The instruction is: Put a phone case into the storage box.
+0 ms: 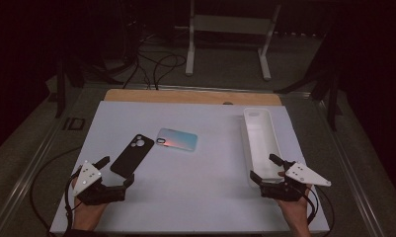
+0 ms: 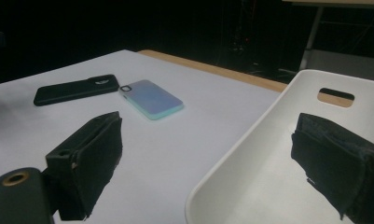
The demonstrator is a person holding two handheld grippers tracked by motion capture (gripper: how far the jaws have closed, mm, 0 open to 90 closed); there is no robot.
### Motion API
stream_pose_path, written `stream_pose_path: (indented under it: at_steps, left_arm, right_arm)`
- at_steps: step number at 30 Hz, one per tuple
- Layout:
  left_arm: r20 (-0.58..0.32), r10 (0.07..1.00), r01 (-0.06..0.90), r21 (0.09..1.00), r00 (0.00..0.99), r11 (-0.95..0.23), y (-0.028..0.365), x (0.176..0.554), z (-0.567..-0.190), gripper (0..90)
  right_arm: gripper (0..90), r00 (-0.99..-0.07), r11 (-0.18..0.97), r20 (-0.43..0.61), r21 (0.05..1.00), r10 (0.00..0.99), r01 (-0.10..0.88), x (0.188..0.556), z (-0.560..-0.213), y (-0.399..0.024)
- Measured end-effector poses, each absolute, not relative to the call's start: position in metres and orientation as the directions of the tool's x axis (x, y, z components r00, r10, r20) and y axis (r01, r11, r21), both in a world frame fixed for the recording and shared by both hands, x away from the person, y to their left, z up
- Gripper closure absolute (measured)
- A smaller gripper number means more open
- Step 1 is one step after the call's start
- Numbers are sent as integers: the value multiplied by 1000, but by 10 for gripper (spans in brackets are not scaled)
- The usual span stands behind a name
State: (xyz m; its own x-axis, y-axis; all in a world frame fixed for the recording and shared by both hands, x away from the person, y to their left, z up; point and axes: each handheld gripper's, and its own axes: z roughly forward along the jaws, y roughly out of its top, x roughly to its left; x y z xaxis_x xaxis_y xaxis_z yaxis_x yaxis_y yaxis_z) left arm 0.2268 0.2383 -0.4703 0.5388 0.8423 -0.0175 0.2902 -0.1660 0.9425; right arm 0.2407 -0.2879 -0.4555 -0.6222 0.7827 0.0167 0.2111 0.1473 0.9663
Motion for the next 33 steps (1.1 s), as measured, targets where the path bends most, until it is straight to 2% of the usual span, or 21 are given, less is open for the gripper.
stream_pose_path:
  at_steps: [23,33]
  left_arm:
    - [-20,844,295,941,537,-166,237,227,-471,0]
    - [-16,843,295,940,538,-170,236,227,-472,0]
  right_arm:
    - [88,-639,186,0,957,769,224,260,-442,-266]
    - [89,-674,219,-13,950,738,222,286,-416,-236]
